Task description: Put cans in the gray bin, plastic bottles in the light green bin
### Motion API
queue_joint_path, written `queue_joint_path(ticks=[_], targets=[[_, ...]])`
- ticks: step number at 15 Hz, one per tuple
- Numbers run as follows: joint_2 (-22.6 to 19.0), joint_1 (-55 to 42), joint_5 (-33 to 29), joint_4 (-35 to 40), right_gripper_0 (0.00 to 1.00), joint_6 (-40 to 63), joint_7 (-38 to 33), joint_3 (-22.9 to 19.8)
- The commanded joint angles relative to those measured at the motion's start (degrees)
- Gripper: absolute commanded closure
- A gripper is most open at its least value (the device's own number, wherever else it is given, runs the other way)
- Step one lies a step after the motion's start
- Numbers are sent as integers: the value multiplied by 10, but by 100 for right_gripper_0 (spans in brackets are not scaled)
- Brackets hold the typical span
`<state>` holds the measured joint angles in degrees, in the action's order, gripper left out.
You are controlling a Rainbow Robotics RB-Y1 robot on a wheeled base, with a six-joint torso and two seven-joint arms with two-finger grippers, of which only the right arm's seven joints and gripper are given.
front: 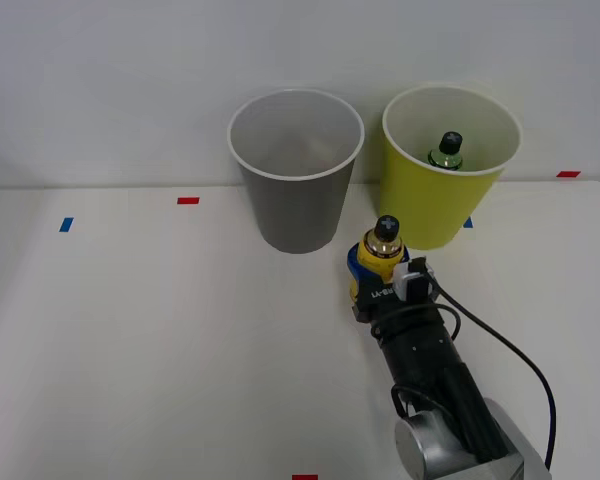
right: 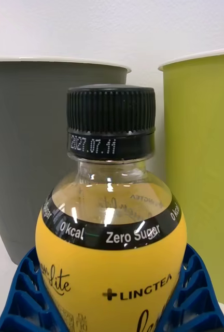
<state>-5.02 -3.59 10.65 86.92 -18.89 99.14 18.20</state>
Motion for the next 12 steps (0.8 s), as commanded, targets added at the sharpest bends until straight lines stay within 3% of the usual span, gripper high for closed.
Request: queue_joint_path(ticks=[1,8,12], targets=[[0,0,5,0,100,-4,0,0],[-14,-6,34,22,100,-48,-20,18],[-53,-25,149,118,100,-37,-25,46]])
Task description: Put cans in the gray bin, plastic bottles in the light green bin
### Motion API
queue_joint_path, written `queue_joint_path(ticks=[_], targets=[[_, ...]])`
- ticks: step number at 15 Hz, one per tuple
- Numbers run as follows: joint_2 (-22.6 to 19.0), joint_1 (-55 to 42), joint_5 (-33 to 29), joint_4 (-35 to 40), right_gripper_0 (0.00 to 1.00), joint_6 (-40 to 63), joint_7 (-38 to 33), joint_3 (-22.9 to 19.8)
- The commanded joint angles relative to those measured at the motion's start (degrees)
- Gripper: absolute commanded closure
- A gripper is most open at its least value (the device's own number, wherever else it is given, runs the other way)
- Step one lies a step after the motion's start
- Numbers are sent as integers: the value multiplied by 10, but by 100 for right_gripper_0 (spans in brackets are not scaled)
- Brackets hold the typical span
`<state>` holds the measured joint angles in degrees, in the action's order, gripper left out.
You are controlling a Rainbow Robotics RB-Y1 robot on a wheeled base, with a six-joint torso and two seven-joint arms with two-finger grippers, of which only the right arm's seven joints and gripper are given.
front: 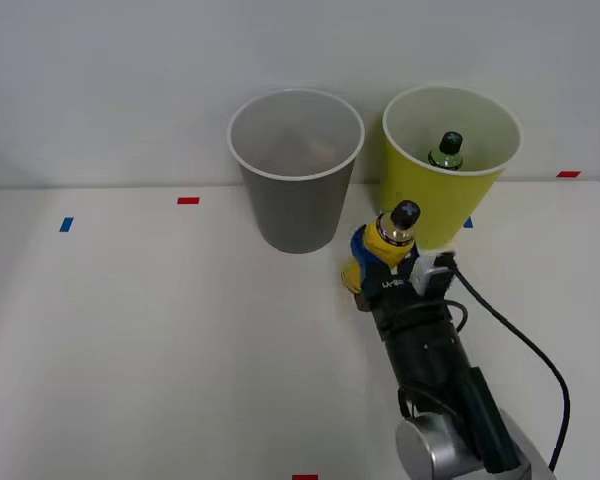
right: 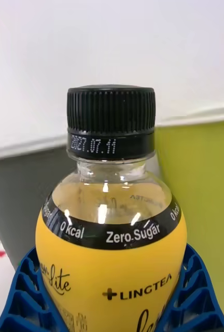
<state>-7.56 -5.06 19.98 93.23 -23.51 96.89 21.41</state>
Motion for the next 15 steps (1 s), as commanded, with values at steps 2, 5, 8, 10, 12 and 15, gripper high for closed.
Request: queue_joint_path(ticks=[2,5,8,10,12,15], targets=[[-51,-26,111,150,100,65,-4,9],[-64,-27,191,245,100,130,-5,-28],[-55,4,231,251,100,130,-5,-59],[-39,45,248,253,100,166,-4,-99],[-17,88,248,252,100,219,-5,-144],[7,153,241,251,100,339,-5,-219]])
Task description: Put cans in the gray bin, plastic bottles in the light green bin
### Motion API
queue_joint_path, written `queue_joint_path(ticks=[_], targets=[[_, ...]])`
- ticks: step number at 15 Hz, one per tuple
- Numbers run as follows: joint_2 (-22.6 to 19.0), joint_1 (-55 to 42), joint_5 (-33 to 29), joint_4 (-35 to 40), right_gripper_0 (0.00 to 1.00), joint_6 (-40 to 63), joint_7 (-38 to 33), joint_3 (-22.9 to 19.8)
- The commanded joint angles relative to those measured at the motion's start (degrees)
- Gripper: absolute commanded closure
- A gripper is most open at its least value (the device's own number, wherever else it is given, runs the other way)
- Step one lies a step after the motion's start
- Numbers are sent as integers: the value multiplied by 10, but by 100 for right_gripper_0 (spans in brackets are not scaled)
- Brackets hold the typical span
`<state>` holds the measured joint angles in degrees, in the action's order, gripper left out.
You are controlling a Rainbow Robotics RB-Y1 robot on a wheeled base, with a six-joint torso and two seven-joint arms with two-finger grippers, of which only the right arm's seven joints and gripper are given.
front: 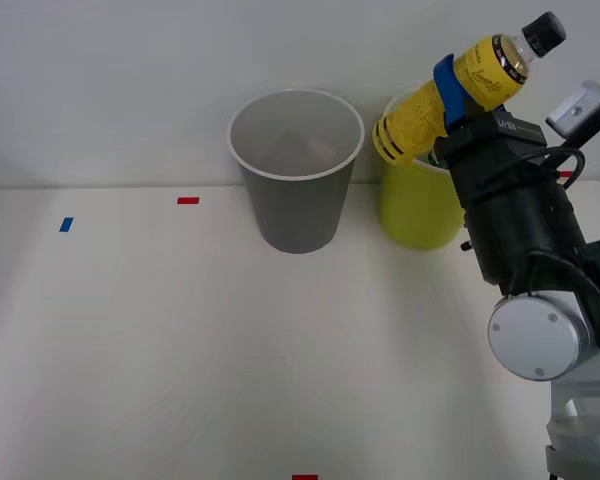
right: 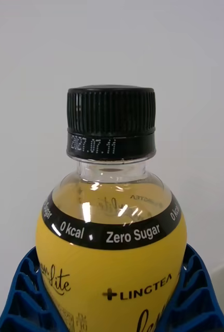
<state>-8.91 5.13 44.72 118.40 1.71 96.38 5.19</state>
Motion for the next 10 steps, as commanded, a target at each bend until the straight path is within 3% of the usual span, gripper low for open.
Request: queue_joint_path(ticks=[1,5,10], targets=[[28,67,-12,-1,100,124,0,-77],[36,132,-65,-92,100,119,-1,-104],[31,169,-80,-124,100,119,0,-128]])
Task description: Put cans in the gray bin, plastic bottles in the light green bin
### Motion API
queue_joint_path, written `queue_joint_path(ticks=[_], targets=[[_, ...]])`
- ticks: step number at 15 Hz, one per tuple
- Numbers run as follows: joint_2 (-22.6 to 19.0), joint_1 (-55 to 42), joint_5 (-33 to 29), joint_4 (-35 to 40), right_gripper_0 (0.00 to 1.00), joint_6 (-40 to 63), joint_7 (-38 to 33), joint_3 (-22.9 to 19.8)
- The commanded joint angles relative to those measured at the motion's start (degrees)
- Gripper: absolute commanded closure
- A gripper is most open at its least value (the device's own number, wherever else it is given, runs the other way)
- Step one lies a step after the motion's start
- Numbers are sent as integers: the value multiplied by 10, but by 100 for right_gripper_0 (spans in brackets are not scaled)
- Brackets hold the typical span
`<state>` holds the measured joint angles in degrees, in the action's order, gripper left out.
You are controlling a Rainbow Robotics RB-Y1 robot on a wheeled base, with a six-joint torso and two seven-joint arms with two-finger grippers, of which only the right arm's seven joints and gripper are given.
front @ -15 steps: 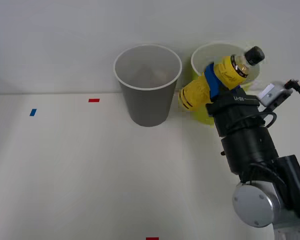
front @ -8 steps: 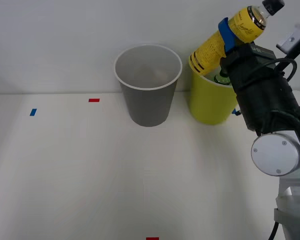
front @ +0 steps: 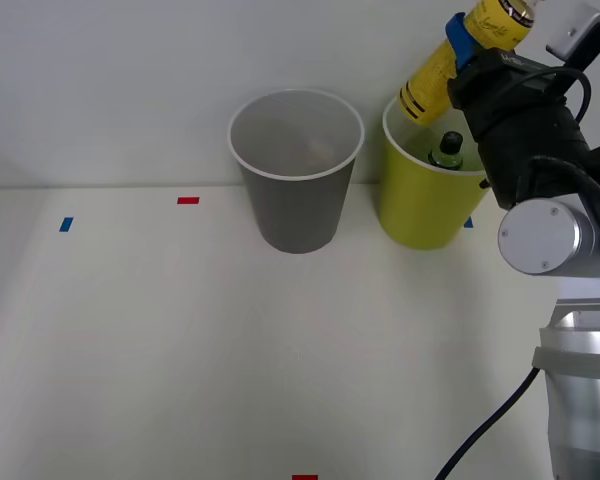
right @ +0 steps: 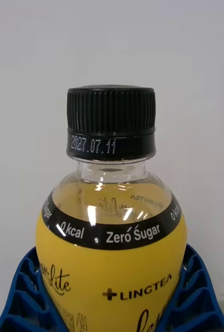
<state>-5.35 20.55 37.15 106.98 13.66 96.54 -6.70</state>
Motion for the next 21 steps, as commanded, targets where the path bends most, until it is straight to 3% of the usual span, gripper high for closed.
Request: queue_joint_path(ticks=[1,6,20,21], targets=[[-5,25,-7,-19,100,0,1,-16],[-10,38,-65,-41,100,0,5,-26],[-9,54,-68,-42,100,40,-47,-25],[-9,55,-72,-41,89,40,-47,-25]])
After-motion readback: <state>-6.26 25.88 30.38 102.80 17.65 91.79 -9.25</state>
